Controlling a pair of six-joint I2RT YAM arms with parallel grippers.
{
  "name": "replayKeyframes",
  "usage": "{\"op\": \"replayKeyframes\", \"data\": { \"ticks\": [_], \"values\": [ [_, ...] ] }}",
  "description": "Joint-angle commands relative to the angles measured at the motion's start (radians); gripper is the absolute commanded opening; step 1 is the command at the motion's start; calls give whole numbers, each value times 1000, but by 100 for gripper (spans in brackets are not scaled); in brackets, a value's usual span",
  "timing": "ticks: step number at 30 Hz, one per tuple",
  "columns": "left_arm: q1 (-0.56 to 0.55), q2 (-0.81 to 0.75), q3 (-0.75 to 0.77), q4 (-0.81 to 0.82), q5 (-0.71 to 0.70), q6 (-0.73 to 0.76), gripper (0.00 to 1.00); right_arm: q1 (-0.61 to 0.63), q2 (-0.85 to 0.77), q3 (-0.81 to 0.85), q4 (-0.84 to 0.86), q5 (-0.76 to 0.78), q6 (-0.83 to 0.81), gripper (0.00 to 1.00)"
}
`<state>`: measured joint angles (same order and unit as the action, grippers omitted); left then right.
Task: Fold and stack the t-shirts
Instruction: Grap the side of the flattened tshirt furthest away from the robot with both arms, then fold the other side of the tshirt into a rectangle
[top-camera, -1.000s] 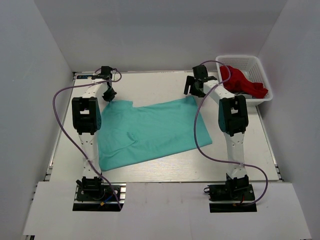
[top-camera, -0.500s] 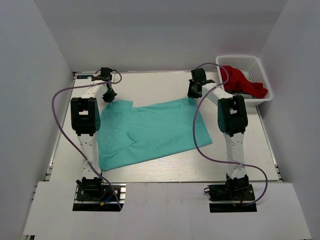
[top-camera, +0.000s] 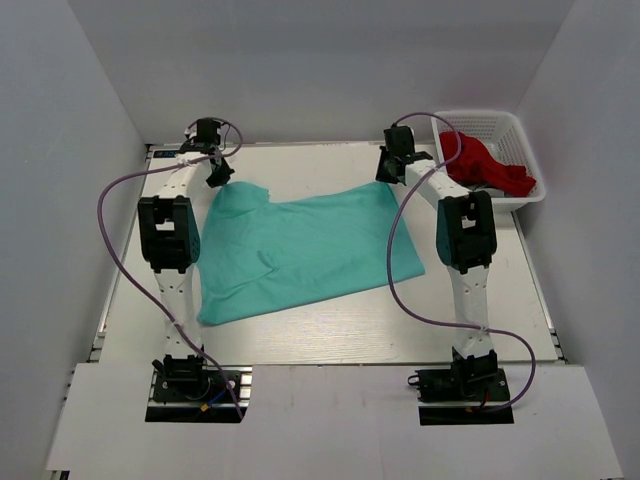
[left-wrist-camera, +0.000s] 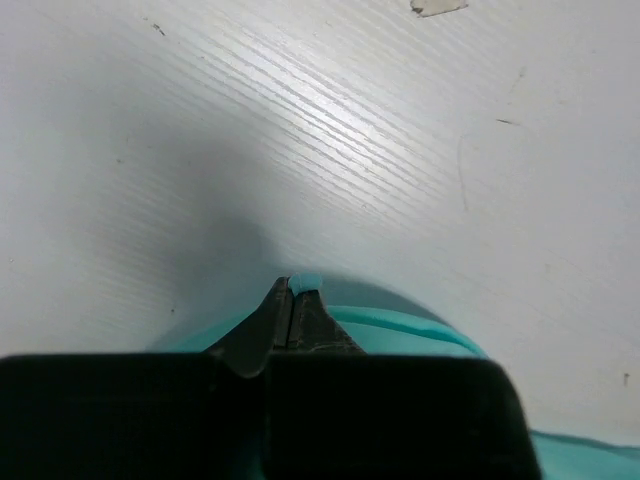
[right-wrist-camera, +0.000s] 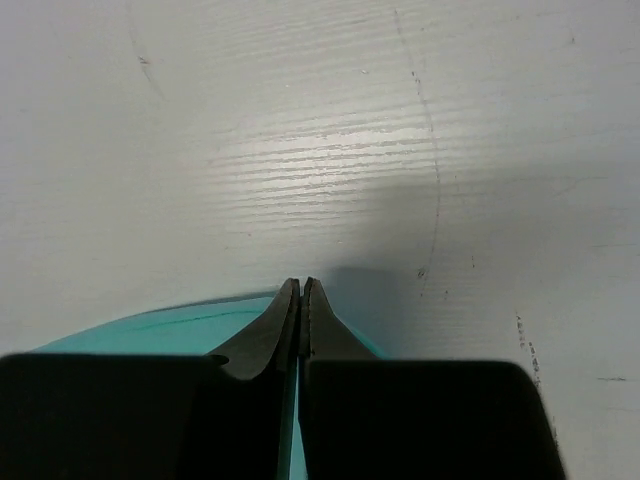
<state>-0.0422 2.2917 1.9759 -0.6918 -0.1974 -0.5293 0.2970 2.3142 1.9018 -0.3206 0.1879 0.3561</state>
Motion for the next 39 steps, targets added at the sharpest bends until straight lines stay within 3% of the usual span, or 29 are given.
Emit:
{"op": "replayKeyframes", "data": {
  "ticks": [1, 6, 15, 23, 30, 31, 32, 33, 34, 36, 37, 38, 39],
  "values": [
    [-4, -141, -24, 12, 23, 9, 0, -2, -97, -1, 49, -2, -26, 0],
    [-15, -326, -250, 69, 13, -12, 0, 1, -247, -185, 107, -24, -8, 0],
    [-24, -801, -838, 201, 88, -110, 0, 1, -459, -500, 227, -22, 11, 0],
    [-35, -1142, -1170, 264, 242, -178, 0, -6, -588, -679, 255, 12, 35, 0],
    [-53, -1294, -1402, 218, 329, -210, 0, -4, -642, -809, 273, 2, 47, 0],
    [-53, -1313, -1420, 218, 346, -219, 7, -4, -645, -835, 273, 1, 47, 7],
    [-53, -1313, -1443, 200, 360, -230, 22, -4, -659, -849, 270, 1, 50, 23],
    [-53, -1325, -1444, 183, 369, -230, 38, -6, -661, -865, 270, 13, 53, 33],
    [-53, -1325, -1444, 114, 369, -241, 52, -2, -667, -897, 252, 19, 63, 35],
    [-53, -1377, -1430, 43, 357, -241, 70, -7, -694, -929, 212, 92, 96, 43],
    [-53, -1402, -1405, -10, 348, -241, 97, -9, -705, -935, 187, 108, 101, 48],
    [-53, -1426, -1405, -27, 348, -241, 100, -7, -726, -942, 170, 132, 113, 55],
    [-53, -1475, -1392, -37, 337, -241, 100, -10, -749, -946, 164, 140, 121, 69]
  ]
}}
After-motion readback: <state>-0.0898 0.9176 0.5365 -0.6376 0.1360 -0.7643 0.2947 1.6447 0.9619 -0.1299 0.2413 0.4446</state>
